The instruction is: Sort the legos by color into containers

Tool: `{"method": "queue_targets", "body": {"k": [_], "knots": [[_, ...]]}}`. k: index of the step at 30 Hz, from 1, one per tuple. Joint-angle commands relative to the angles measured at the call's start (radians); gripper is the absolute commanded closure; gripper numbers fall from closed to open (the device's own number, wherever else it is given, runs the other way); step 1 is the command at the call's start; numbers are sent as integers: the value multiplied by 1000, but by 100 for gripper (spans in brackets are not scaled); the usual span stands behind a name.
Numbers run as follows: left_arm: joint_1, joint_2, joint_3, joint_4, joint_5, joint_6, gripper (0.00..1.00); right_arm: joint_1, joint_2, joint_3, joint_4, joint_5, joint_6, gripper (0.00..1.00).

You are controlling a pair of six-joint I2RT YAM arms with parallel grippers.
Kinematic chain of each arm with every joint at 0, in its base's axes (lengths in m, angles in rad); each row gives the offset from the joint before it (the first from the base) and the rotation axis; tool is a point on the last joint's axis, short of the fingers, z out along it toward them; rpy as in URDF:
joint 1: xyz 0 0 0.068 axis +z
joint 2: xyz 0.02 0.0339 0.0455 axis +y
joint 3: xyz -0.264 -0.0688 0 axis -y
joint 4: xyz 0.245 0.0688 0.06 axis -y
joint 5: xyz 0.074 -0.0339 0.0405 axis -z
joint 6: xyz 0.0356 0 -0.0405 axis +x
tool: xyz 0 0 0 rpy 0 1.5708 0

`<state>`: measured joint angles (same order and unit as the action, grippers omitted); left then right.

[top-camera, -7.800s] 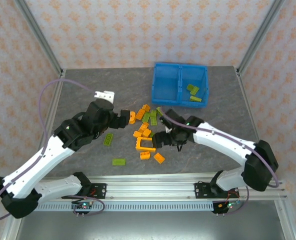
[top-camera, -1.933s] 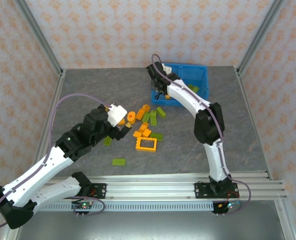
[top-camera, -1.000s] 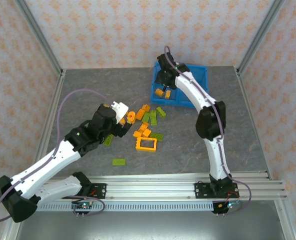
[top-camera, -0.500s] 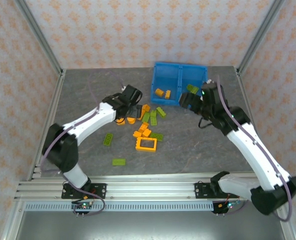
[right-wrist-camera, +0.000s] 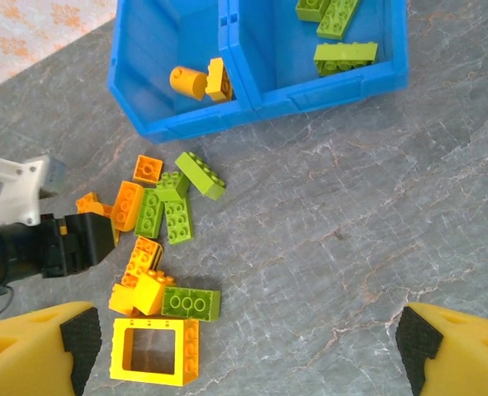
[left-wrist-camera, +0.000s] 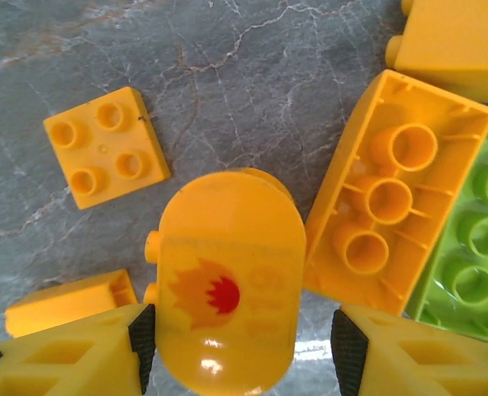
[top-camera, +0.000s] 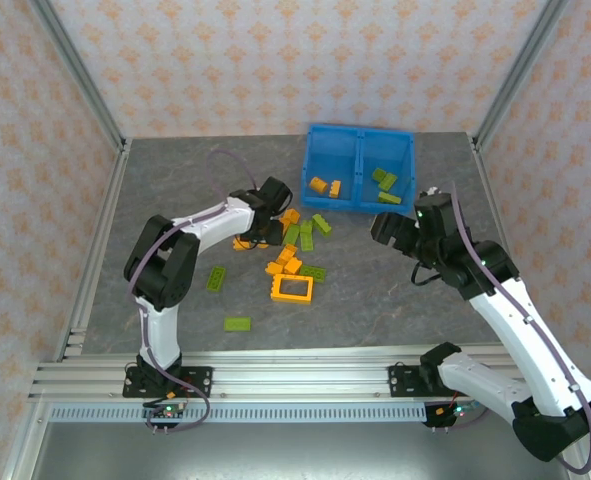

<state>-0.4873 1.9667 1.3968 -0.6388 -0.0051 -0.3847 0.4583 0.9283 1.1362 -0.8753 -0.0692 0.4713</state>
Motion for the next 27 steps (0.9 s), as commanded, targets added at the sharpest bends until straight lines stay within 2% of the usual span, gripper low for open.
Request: {"method": "queue_targets", "body": {"k": [1,5,10,14,19,27], "knots": [[24,34,46,0,23,13,42,3,4,40,-5,32,35,6],[45,53,49,10,51,20,48,3,23,61,8,-3,69,7],[46,67,49,13,35,38,49,4,3,68,-5,-13,92,6],[46,78,56,13,37,33,36,4,-11,80,-38,-15,84,6],[46,65,62,18,16,31,35,4,-25,86,-33,-22,91,6],[46,73,96,16,6,42,52,4,-6,98,-27,-15,80,5]]}}
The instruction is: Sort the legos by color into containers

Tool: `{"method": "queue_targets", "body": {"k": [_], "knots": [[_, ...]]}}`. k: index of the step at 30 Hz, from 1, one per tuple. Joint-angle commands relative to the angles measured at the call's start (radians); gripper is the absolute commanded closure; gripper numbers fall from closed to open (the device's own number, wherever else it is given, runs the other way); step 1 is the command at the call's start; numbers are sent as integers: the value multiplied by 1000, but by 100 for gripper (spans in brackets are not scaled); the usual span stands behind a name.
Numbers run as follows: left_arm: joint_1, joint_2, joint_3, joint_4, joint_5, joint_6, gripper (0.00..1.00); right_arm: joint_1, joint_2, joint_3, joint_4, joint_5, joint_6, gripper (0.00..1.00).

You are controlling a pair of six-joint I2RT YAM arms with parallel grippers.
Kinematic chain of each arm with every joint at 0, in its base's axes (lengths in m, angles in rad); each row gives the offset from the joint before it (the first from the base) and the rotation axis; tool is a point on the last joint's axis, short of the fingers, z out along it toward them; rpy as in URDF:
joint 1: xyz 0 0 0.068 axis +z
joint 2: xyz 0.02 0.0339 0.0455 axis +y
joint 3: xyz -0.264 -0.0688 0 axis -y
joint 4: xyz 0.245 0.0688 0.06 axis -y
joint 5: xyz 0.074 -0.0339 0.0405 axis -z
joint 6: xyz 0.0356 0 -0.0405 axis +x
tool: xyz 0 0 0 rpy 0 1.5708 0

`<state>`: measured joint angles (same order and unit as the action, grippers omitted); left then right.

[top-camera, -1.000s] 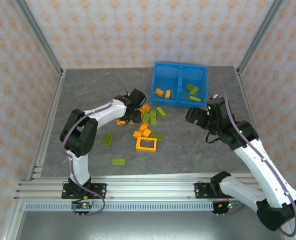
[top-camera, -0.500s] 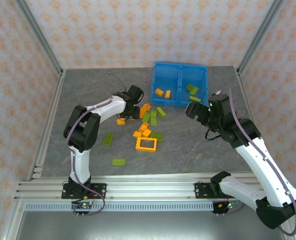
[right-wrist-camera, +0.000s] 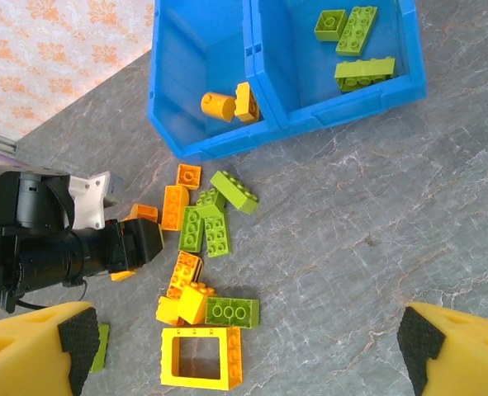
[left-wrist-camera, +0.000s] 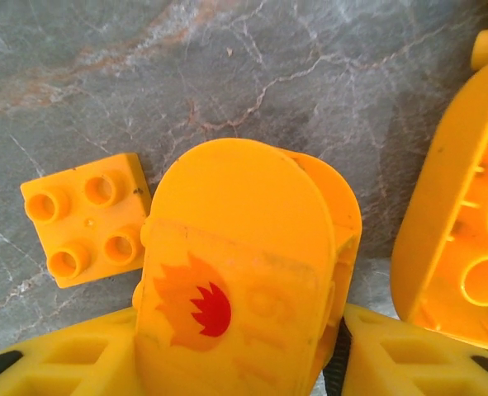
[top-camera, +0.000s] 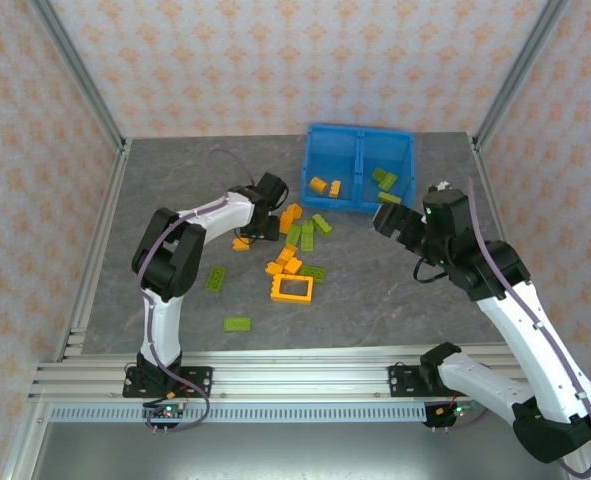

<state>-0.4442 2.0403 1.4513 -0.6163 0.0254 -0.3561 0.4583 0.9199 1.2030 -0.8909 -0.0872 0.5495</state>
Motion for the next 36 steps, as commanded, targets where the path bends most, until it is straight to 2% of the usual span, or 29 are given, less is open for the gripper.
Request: {"method": "queue_targets", "body": {"k": [1,6,11,14,17,22,28,36], "knots": [[2,0,46,-9,-25,18,56,4,6,30,-10,1,3,5],[2,-43,44,-21,-21,37,62,4,19,30,3,-5,10,5],[-2,-201,24,-33,-12,41,64,4,23,23,29,9,22,5],[-25,-277,68,-49,-5,70,65,5,28,21,40,16,28,5],[-80,-287,172,-61,-11,131,65,4,30,21,42,34,29,5],[-163,-123,458,-94,-49,225,65,5,27,9,36,47,38,5],[-165,174,828,-145,-59,216,67,4,7,-14,28,36,72,5],[-165,387,1036,-107,-123,161,66,4,-22,-39,16,35,83,5]]}}
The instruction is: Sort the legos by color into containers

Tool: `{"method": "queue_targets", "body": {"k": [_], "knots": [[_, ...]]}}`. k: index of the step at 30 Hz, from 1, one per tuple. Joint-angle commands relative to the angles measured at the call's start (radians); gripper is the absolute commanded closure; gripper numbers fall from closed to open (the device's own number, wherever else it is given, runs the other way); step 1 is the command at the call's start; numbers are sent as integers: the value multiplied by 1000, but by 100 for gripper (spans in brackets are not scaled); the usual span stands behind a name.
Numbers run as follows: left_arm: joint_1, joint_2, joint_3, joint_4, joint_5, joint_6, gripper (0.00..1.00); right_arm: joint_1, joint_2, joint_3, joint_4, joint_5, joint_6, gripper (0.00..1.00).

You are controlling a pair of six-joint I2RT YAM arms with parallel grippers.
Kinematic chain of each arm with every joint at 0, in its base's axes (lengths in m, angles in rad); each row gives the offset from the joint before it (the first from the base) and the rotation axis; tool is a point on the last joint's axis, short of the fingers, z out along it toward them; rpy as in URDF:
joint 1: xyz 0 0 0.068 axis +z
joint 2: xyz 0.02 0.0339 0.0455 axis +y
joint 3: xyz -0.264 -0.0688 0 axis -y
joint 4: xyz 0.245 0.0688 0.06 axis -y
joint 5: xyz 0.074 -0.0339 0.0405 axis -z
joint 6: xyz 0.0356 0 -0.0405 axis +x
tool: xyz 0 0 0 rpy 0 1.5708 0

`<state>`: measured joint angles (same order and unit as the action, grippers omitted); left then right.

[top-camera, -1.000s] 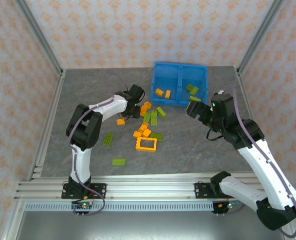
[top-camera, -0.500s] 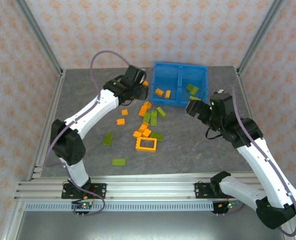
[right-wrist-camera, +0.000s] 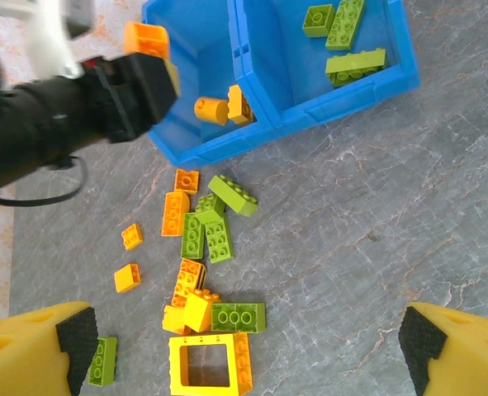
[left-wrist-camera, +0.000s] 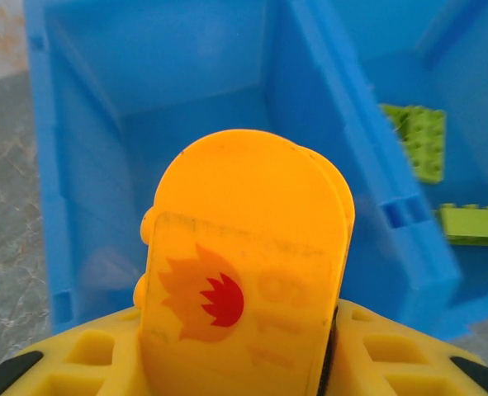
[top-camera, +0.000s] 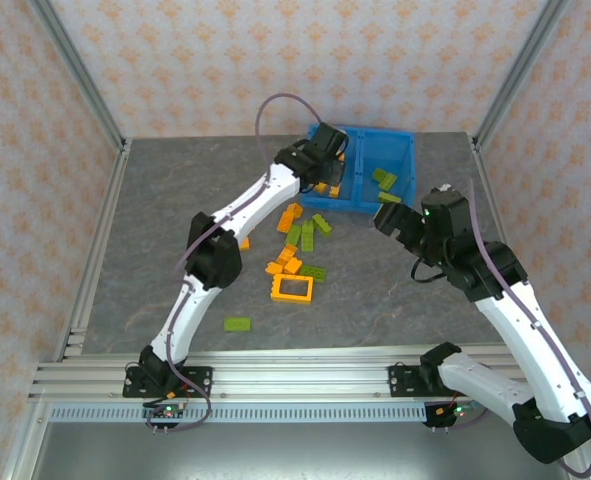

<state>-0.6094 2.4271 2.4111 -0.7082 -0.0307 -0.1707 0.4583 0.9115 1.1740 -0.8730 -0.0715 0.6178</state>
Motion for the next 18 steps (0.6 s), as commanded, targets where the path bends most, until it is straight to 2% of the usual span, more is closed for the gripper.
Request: {"method": "queue_targets", "body": {"k": [1,5,10,16,18], "knots": [[0,11,77,-1,-80,-29,66,5,-14,-11,-2,14,16,5],[1,50,100,29,-86,-39,63,5,-14,-29,16,-10,30,5],[0,84,180,10,-81,-59,46,4,-21,-33,11,-18,34,5],[0,4,182,7,-72,-94,27,4,-42,-40,0,-2,36,4],[0,-36,181,-8,-76,-100,25,4,-42,-42,0,-6,37,4]]}}
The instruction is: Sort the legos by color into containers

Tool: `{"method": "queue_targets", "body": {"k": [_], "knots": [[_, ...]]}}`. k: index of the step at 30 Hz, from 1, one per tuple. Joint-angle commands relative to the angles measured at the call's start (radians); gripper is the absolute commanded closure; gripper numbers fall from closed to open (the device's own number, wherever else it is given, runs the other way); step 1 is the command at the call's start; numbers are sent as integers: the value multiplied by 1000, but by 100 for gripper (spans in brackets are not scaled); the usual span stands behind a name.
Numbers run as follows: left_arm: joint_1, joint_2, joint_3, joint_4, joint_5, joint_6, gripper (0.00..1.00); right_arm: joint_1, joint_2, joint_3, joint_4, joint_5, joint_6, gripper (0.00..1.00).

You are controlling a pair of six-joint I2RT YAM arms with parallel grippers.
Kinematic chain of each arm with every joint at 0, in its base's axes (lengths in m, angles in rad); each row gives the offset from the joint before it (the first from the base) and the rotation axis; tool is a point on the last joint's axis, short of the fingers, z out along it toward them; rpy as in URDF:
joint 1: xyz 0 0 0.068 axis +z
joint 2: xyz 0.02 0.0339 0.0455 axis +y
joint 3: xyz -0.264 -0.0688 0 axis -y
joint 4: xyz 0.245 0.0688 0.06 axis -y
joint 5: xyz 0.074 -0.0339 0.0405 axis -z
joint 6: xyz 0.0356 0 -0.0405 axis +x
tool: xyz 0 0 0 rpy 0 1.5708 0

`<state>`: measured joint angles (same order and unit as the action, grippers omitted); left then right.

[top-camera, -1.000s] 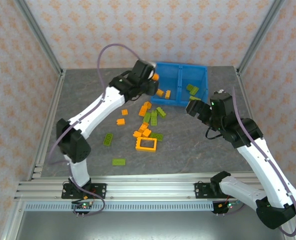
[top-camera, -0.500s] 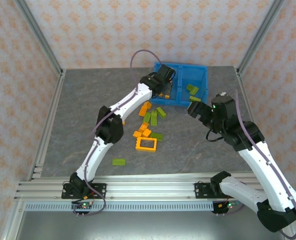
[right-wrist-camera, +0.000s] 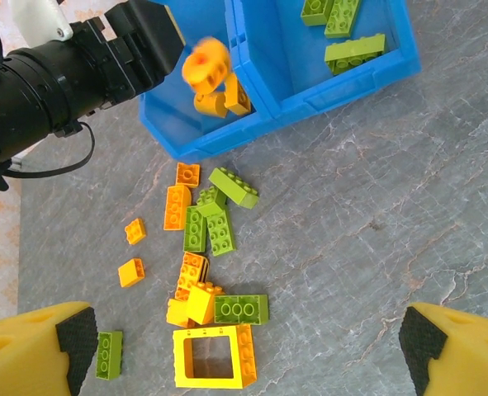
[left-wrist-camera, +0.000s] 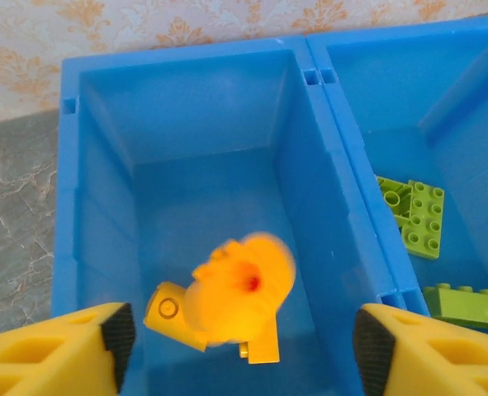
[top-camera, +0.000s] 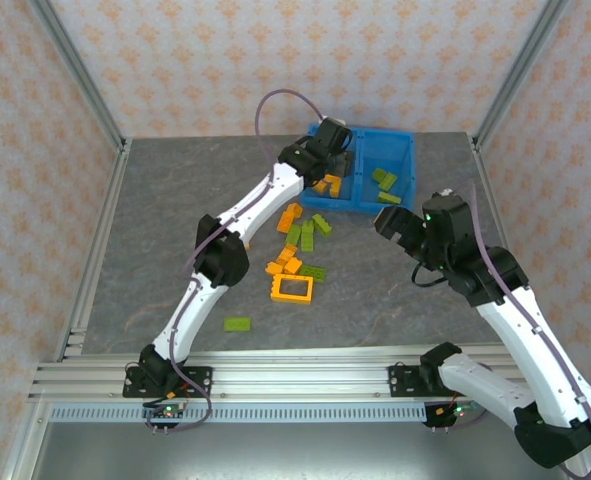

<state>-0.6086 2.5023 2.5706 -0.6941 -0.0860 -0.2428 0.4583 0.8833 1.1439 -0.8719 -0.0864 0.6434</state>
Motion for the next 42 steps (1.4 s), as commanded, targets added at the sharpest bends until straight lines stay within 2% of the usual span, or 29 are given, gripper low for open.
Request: {"method": "queue_targets", "body": {"k": [1,4,7,15,21,25,28,32,42], "knots": [[0,-131,20,-28,-23,-30,24,4,-14,-12,0,6,12,4],[2,-208,10,-82,-40,-40,23,4,-14,-16,5,1,10,5],[8,-328,-91,-102,-60,-45,21,5,-12,-24,18,1,10,4],[112,-782,-716,-57,-67,-115,16,3,19,-31,71,-29,-22,4],[193,-961,-1103,-74,-5,-158,13,4,84,-29,113,-93,-38,4],[226,-956,-1288,-54,101,-209,7,4,116,-33,132,-134,-31,4],[231,-908,-1355,-13,111,-214,5,4,124,-39,140,-147,-25,4],[242,-820,-1358,20,146,-222,4,4,128,-39,131,-152,-27,4],[271,-634,-1324,78,140,-227,4,5,111,-49,116,-139,-17,4]]}}
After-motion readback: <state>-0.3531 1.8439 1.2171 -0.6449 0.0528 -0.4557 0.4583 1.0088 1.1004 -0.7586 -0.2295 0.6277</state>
